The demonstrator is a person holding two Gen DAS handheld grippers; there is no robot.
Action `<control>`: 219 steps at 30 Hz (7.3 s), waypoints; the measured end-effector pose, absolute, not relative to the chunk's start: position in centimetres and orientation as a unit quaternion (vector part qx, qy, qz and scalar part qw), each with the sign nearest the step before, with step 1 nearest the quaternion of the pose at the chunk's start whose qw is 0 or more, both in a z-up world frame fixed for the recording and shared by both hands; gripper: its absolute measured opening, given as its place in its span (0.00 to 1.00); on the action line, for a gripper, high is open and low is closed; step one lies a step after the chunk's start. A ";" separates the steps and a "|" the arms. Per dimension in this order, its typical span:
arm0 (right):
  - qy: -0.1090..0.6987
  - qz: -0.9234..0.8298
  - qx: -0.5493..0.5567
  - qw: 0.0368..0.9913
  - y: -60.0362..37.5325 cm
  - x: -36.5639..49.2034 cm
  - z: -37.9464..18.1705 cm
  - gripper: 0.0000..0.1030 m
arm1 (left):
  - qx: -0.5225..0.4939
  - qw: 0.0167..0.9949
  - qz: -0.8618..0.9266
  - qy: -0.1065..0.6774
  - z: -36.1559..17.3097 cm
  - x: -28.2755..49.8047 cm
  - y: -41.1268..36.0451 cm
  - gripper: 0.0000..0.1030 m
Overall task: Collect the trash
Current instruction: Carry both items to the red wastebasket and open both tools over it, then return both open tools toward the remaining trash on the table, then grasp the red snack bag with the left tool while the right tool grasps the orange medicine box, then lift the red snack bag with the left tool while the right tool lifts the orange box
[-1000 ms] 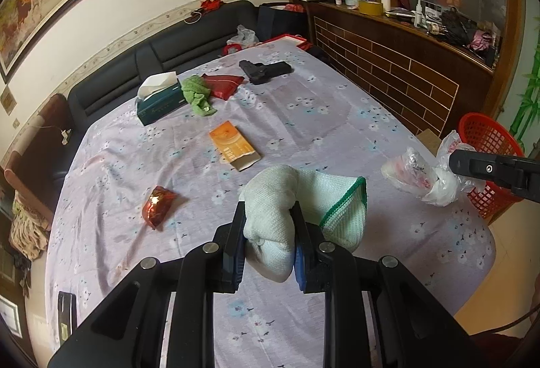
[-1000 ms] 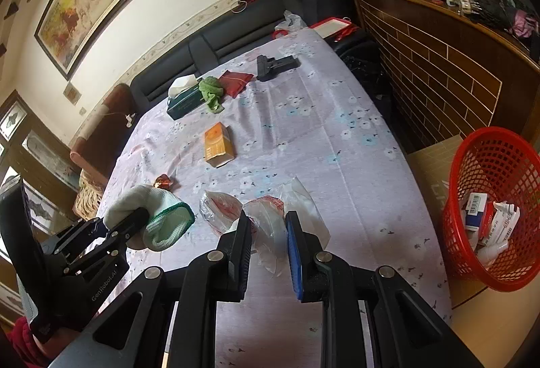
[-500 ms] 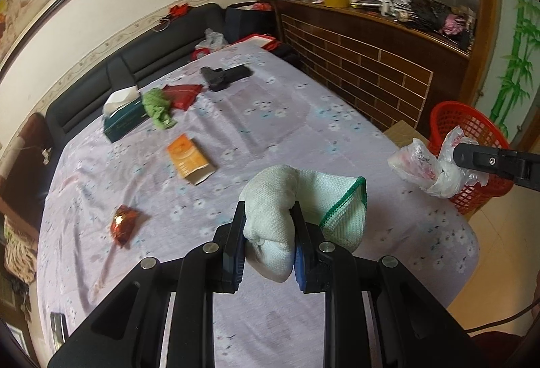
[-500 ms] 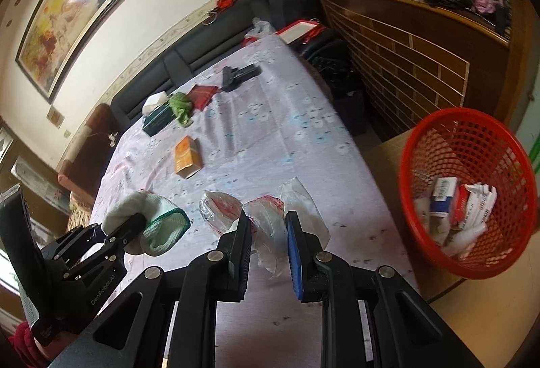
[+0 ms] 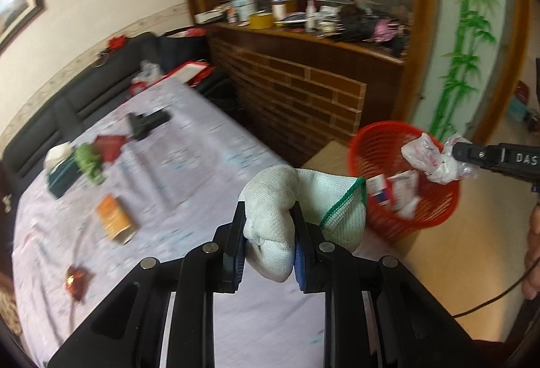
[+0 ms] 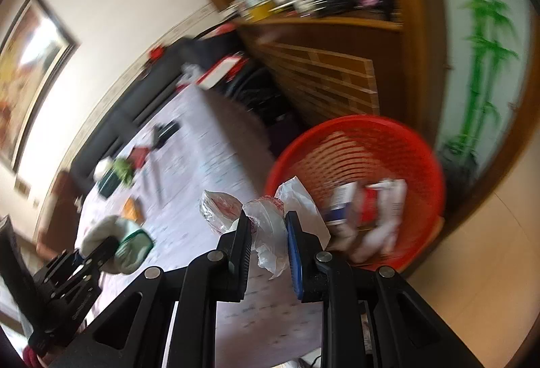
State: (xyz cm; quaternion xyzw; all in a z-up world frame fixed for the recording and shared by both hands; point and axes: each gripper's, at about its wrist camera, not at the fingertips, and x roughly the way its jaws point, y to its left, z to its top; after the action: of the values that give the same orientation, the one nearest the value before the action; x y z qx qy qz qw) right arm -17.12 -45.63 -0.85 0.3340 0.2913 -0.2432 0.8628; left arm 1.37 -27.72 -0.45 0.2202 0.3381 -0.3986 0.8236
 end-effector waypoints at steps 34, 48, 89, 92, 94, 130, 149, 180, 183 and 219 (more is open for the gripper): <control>0.318 -0.243 0.321 0.859 -50.0 -15.6 -0.8 0.35 | 0.231 0.838 -0.362 0.335 -2.3 1.2 -31.6 0.71; 0.371 -0.152 0.258 0.879 -40.1 -9.1 -1.2 0.35 | 0.185 0.872 -0.266 0.367 -2.9 5.6 -21.0 0.71; 0.444 -0.086 0.182 0.873 -26.4 -1.6 -2.6 0.40 | 0.085 0.871 -0.159 0.458 -9.9 24.2 3.7 0.71; 0.447 -0.105 0.182 0.870 -27.3 -2.2 -2.7 0.40 | 0.092 0.859 -0.181 0.470 -11.3 25.5 2.8 0.71; 0.448 -0.117 0.184 0.867 -27.9 -2.7 -2.7 0.40 | 0.109 0.855 -0.192 0.470 -12.0 26.0 1.9 0.71; 0.515 0.015 0.034 0.856 -19.6 28.2 -10.2 0.58 | 0.042 0.876 -0.121 0.466 -9.4 16.0 7.0 0.29; 0.518 0.021 0.040 0.854 -17.9 19.9 -11.0 0.50 | 0.055 0.881 -0.111 0.457 -9.5 13.9 5.3 0.29; 0.439 -0.020 0.123 0.890 -23.2 -1.2 -4.3 0.50 | 0.157 0.910 -0.112 0.367 -3.5 5.9 -4.8 0.29; 0.434 -0.021 0.127 0.891 -23.6 -1.5 -4.0 0.50 | 0.165 0.912 -0.114 0.359 -3.0 5.8 -5.5 0.29; 0.405 -0.036 0.150 0.901 -27.0 -3.1 -2.6 0.50 | 0.188 0.907 -0.149 0.347 -2.2 5.3 -10.0 0.29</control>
State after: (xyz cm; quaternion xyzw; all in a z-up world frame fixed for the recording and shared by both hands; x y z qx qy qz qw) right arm -3.13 -27.02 -2.56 0.1495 0.4051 -0.0359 0.9012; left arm 5.32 -10.04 -2.21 0.1877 0.3467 -0.1491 0.9068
